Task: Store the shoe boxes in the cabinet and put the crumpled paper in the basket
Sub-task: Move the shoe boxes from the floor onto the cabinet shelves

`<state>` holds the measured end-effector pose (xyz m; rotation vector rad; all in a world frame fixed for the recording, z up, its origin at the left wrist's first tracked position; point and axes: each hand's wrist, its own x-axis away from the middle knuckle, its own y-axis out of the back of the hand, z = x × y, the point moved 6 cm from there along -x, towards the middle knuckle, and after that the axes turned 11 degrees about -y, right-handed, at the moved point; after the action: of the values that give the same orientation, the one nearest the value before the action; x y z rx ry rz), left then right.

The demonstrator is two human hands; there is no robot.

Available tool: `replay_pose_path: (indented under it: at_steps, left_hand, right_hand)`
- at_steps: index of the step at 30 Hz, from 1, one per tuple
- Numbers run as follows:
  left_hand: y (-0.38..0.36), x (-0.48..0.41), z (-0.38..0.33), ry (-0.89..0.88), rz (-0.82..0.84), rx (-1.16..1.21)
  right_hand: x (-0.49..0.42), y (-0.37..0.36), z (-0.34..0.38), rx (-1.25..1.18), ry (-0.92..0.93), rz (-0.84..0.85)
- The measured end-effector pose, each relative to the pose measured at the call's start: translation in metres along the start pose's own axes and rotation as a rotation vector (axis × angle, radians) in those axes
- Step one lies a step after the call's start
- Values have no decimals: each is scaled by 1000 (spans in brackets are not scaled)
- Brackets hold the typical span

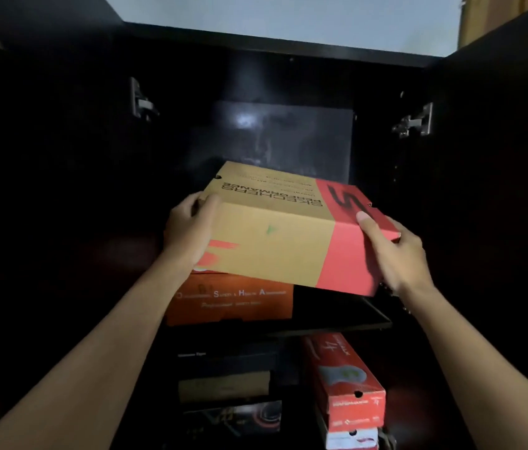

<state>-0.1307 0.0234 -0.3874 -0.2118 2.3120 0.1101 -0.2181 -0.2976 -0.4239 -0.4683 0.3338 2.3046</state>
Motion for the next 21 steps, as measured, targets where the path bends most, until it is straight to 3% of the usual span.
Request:
replay_pose_path:
  at_steps: [8, 13, 17, 21]
  left_hand:
    - [13, -70, 50, 42, -107, 39]
    - [2, -90, 104, 158, -153, 29]
    - [-8, -104, 127, 142, -201, -40]
    - [-18, -106, 128, -60, -238, -402]
  right_hand:
    - [-53, -81, 22, 22, -21, 70]
    - [-86, -128, 3, 61, -29, 117]
    - [-105, -154, -9, 31, -41, 119]
    - [-111, -176, -15, 117, -67, 46]
